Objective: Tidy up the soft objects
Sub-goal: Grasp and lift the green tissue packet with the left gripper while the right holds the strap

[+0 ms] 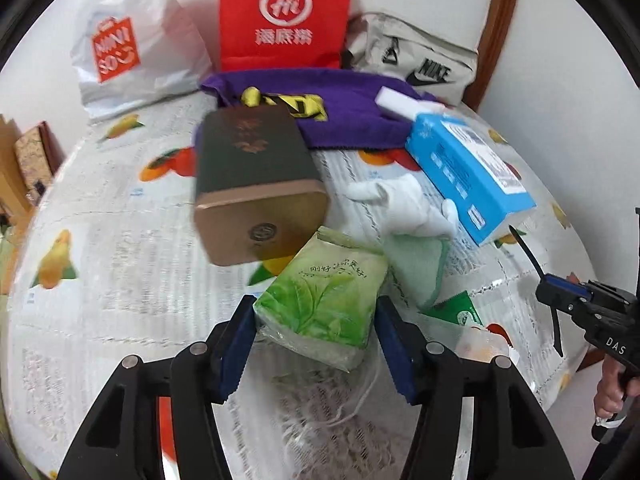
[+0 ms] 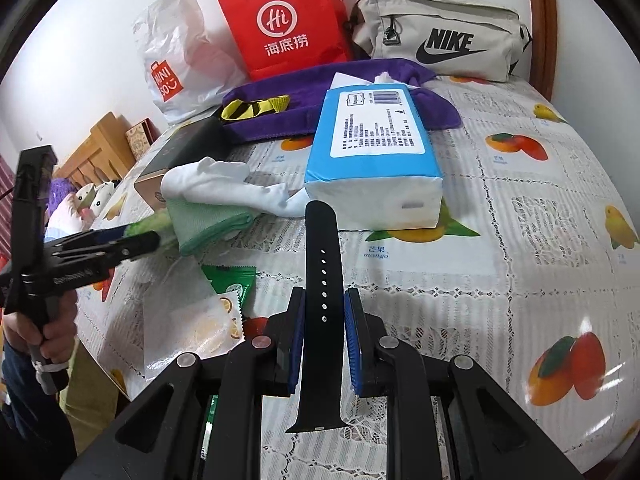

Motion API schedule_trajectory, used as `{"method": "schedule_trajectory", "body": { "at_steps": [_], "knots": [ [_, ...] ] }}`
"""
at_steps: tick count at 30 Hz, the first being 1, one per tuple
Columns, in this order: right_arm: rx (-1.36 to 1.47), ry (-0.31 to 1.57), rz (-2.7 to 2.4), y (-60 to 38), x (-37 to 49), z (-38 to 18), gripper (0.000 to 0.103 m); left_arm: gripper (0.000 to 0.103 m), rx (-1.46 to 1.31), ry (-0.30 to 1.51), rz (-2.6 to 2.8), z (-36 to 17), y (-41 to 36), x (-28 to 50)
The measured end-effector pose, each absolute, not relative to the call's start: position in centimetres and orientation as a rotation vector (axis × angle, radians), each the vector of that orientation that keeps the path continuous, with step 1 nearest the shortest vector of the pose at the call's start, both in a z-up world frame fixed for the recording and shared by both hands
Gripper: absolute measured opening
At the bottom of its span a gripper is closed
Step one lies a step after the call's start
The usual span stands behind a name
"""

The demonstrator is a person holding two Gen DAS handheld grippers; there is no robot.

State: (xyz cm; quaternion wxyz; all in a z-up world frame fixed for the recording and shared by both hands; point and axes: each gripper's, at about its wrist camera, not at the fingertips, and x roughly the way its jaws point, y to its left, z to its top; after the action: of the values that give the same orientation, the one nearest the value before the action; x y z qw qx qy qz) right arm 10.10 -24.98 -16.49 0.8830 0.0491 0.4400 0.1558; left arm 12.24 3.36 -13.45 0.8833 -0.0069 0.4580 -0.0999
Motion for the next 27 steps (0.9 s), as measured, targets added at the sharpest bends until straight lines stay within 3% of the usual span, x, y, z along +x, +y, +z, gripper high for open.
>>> {"method": "schedule_trajectory", "body": {
  "at_steps": [27],
  "knots": [
    [0.093,0.793,0.331,-26.1,11.9,-8.1,0.019,0.057,-0.134,0.838,-0.156,-4.7,4.8,13.0]
  ]
}}
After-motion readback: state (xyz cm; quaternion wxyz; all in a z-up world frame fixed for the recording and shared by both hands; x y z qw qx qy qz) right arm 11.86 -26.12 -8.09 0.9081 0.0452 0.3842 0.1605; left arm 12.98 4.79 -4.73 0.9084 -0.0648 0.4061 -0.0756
